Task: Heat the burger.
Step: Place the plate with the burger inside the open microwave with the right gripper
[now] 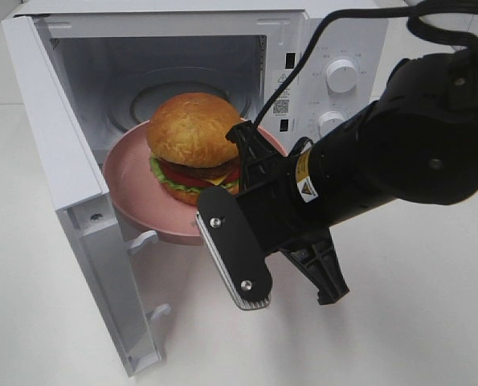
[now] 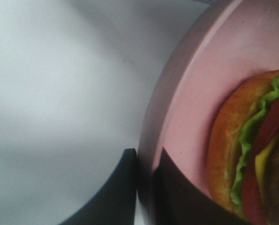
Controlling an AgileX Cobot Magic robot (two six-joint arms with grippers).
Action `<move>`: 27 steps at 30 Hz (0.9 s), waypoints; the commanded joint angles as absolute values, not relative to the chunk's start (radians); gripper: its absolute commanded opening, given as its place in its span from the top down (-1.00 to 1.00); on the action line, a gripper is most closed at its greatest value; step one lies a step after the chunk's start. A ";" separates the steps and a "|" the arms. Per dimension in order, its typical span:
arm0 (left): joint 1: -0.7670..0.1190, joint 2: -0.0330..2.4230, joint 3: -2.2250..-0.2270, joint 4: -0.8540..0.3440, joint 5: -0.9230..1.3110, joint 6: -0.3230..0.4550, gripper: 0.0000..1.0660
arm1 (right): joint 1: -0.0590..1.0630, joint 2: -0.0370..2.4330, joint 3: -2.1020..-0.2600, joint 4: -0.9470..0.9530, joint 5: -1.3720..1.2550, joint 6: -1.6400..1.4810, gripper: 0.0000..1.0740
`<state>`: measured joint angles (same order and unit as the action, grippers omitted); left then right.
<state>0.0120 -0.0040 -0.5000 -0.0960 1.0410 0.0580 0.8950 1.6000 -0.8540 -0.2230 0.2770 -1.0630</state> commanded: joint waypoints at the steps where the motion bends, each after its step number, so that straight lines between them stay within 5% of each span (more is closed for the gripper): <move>1: 0.015 -0.023 -0.498 -0.098 1.032 0.058 1.00 | 0.873 1.627 -0.930 -0.210 0.228 -1.106 1.00; 27: 0.015 -0.023 -0.498 -0.098 1.032 0.058 1.00 | 0.784 1.892 -1.273 -0.118 0.338 -1.261 1.00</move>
<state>0.0120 -0.0040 -0.5000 -0.0960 1.0410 0.0580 0.8020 1.8920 -1.2380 -0.1190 0.3610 -1.2500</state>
